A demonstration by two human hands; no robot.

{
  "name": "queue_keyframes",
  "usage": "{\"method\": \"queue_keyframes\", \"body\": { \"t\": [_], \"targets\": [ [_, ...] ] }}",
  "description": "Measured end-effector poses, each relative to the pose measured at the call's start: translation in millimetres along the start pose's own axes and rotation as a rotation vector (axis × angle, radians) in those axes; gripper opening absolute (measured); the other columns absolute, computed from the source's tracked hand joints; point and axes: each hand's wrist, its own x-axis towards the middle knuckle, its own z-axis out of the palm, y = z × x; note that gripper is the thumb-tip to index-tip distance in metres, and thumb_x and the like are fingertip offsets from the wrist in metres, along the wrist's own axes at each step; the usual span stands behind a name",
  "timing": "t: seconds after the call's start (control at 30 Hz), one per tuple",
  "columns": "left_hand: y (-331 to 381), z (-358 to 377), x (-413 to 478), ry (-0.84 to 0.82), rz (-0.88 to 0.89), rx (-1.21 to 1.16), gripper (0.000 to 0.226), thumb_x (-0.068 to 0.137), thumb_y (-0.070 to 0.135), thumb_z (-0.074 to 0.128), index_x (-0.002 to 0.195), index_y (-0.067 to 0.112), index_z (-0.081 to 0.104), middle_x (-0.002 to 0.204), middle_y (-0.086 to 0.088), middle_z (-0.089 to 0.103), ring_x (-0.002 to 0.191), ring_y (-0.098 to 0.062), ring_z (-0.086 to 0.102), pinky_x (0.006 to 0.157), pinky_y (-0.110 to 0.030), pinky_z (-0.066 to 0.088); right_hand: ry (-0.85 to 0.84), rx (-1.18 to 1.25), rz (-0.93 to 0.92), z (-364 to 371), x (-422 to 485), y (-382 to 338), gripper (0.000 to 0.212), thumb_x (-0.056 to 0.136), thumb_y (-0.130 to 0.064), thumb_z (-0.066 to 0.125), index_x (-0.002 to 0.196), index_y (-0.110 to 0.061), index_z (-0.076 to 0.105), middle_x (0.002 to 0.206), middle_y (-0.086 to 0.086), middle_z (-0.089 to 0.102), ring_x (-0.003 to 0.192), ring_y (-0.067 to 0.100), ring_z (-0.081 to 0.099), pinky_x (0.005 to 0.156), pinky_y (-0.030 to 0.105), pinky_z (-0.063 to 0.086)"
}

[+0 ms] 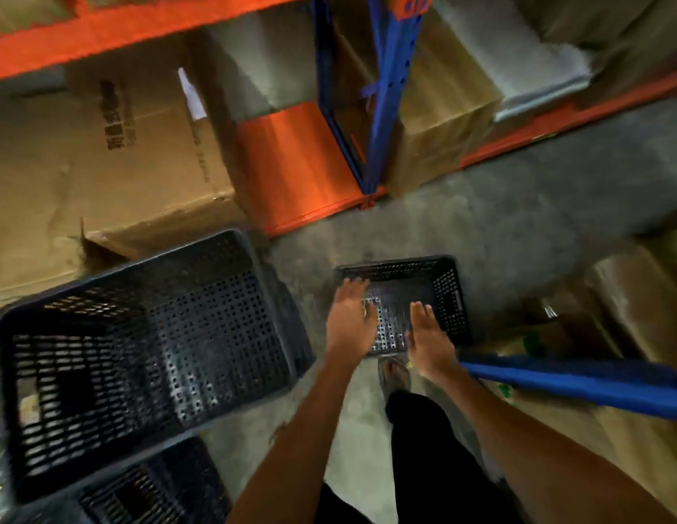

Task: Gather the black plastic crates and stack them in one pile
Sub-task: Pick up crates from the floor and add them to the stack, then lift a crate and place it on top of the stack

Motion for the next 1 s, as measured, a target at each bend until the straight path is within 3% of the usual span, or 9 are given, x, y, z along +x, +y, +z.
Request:
{"method": "queue_keyframes", "body": {
  "t": [0.17,0.33,0.47,0.6,0.67,0.73,0.8,0.87,1.0],
  "targets": [
    [-40.6,110.0,47.7,-0.130,-0.382,-0.021,0.045,0.087,0.017,0.056,0.132,0.018,0.057,0.124,-0.016,0.066,0.112,-0.034,0.063,0.090,-0.035,0.049,-0.042,0.095,0.149,34.7,69.9,116.0,0.065,0.100,-0.023,0.037,0.154,-0.001,0.008,0.163,0.014,0.007,0.152,0.027,0.004,0.121,0.033,0.014],
    [-133.2,214.1,87.3,-0.136,-0.625,0.025,0.059,0.087,0.013,0.061,0.143,0.008,0.044,0.134,-0.025,0.057,0.123,-0.040,0.055,0.101,-0.040,0.043,-0.064,0.138,0.262,109.4,154.8,213.0,0.064,0.100,-0.022,0.038,0.154,-0.001,0.009,0.162,0.017,0.009,0.152,0.029,0.005,0.120,0.031,0.010],
    [-215.3,293.4,133.5,-0.134,-0.682,0.109,0.072,0.087,0.015,0.063,0.149,-0.001,0.029,0.150,-0.026,0.038,0.139,-0.039,0.038,0.115,-0.040,0.030,-0.013,0.100,0.320,173.9,250.2,291.0,0.067,0.098,-0.023,0.040,0.153,0.003,0.011,0.161,0.021,0.011,0.151,0.034,0.006,0.123,0.038,0.012],
    [-286.2,349.9,177.2,-0.030,-0.731,0.116,0.080,0.080,0.015,0.070,0.148,0.002,0.030,0.147,-0.026,0.040,0.136,-0.040,0.040,0.114,-0.042,0.034,0.028,0.152,0.433,226.5,325.2,351.4,0.077,0.097,-0.037,0.045,0.153,0.000,0.009,0.162,0.017,0.010,0.150,0.034,0.009,0.122,0.039,0.014],
    [-313.9,372.5,193.9,0.030,-0.796,0.074,0.086,0.077,0.021,0.074,0.149,0.007,0.029,0.143,-0.026,0.047,0.130,-0.040,0.048,0.109,-0.043,0.040,0.068,0.218,0.534,245.9,351.3,372.9,0.084,0.093,-0.042,0.052,0.154,-0.002,0.010,0.160,0.018,0.019,0.147,0.033,0.023,0.119,0.036,0.022],
    [-331.8,385.1,205.5,0.087,-0.852,0.064,0.084,0.076,0.028,0.076,0.147,0.010,0.034,0.136,-0.025,0.055,0.124,-0.040,0.055,0.104,-0.044,0.044,0.083,0.282,0.622,259.4,364.1,383.5,0.079,0.089,-0.045,0.057,0.151,-0.007,0.026,0.146,0.019,0.046,0.130,0.033,0.050,0.104,0.036,0.043],
    [-344.3,390.0,215.4,0.128,-0.887,0.117,0.068,0.079,0.031,0.073,0.138,0.007,0.048,0.129,-0.026,0.060,0.119,-0.041,0.058,0.101,-0.045,0.046,0.046,0.344,0.642,270.8,372.4,386.6,0.059,0.090,-0.047,0.055,0.134,-0.008,0.053,0.121,0.019,0.066,0.110,0.034,0.065,0.085,0.038,0.053],
    [-348.8,389.0,219.7,0.111,-0.890,0.205,0.048,0.087,0.032,0.064,0.124,0.002,0.061,0.119,-0.029,0.065,0.112,-0.044,0.062,0.096,-0.048,0.049,0.043,0.472,0.635,275.9,373.3,385.0,0.049,0.092,-0.048,0.053,0.115,-0.007,0.066,0.109,0.018,0.071,0.101,0.034,0.068,0.080,0.041,0.054],
    [-334.0,367.6,228.9,0.019,-0.869,0.295,0.044,0.090,0.033,0.061,0.119,0.000,0.066,0.115,-0.030,0.066,0.109,-0.045,0.062,0.093,-0.047,0.049,0.029,0.530,0.704,249.0,367.1,376.2,0.052,0.091,-0.053,0.051,0.102,-0.005,0.069,0.106,0.020,0.070,0.102,0.037,0.066,0.084,0.048,0.054]
  ]
}}
